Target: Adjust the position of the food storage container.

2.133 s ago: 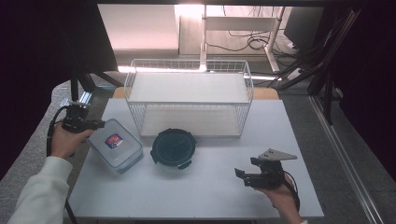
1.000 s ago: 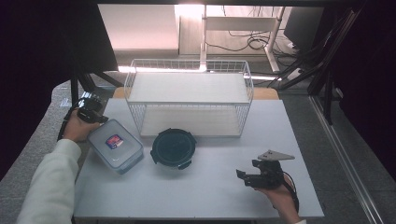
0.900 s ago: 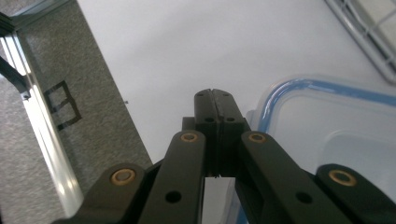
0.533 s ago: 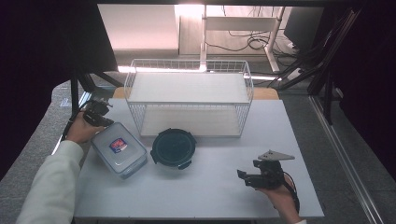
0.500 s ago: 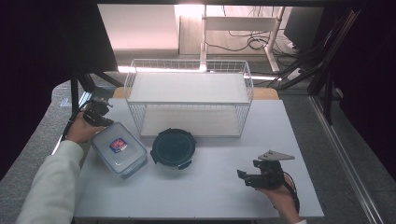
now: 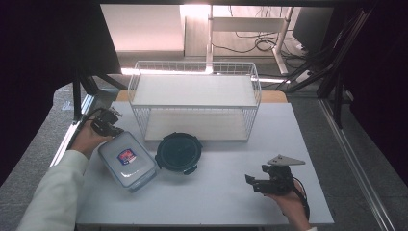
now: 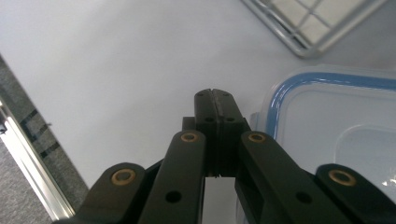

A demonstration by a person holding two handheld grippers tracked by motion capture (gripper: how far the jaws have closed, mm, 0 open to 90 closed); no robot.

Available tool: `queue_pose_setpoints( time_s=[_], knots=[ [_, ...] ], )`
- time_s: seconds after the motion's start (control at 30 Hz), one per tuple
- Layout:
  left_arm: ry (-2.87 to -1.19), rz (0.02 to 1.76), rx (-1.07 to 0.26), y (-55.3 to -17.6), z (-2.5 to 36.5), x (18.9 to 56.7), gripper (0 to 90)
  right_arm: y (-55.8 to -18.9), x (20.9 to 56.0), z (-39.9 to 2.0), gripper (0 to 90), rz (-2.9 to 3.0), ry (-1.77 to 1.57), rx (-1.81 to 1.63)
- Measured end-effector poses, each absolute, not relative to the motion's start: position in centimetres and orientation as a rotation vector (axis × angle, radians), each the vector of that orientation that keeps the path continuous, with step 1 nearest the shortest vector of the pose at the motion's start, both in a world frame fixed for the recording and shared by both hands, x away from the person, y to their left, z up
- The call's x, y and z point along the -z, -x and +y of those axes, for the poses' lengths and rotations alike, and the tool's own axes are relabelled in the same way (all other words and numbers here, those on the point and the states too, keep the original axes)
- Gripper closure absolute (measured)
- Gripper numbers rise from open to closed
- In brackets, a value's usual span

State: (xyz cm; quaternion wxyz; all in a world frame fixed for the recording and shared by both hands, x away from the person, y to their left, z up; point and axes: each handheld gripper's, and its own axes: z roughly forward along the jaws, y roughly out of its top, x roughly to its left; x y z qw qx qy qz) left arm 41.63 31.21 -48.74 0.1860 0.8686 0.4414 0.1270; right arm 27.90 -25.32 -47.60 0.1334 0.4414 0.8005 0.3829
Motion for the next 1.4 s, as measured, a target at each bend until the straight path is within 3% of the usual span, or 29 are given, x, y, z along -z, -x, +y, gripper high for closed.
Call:
queue_pose_setpoints(
  time_s=[0.67,1.4],
  knots=[
    [-2.449,1.201,-0.311,-36.2,29.2,48.7,89.9,-27.5,47.4,-24.6,21.3,2.338,-1.270,-1.115],
    [-2.410,1.170,-0.278,-32.8,28.3,48.9,89.9,-27.4,47.6,-24.1,21.3,2.363,-1.258,-1.104]
  ],
)
